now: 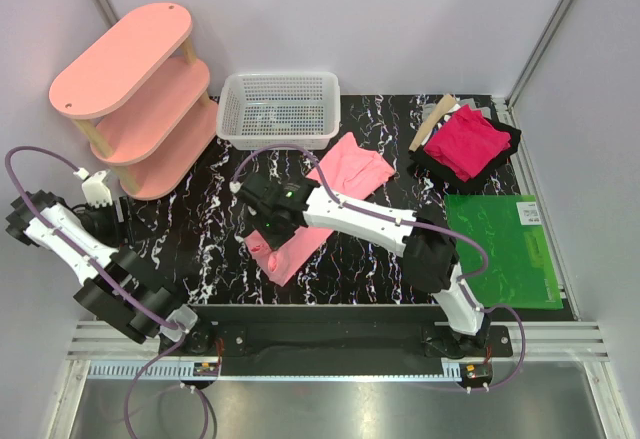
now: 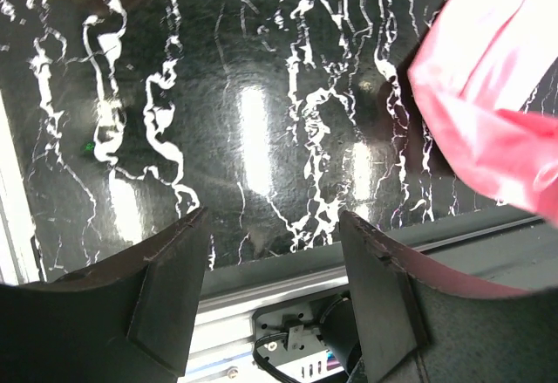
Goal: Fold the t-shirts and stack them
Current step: Fold the tshirt
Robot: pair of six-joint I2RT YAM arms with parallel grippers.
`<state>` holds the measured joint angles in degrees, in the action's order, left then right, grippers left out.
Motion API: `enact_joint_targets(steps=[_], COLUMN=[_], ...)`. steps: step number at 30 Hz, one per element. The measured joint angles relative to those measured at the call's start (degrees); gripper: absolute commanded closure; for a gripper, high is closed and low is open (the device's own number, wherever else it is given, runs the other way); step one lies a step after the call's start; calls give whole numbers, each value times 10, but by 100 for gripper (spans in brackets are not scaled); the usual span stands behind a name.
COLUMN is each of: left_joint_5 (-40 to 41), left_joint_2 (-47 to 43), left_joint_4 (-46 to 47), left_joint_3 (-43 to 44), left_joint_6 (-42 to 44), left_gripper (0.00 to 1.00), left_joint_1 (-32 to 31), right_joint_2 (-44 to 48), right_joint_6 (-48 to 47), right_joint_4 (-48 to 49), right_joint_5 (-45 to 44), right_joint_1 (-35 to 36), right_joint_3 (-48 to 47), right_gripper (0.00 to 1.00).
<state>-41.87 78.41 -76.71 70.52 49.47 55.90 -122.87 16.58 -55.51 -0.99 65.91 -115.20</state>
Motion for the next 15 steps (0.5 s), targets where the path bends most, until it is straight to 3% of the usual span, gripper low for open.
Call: enact_joint_targets(steps=[15], left_joint_5=[3], left_joint_2=[-86], left_joint_4=[-4], left_joint_3=[-2], left_joint_6=[-26], left_gripper=[34], left_joint_1=[-106], right_joint_2=[50], right_joint_6=[8], right_joint_4=[140], right_joint_5=[77], right_joint_1=[-71], right_joint_3=[119], right_gripper=[87])
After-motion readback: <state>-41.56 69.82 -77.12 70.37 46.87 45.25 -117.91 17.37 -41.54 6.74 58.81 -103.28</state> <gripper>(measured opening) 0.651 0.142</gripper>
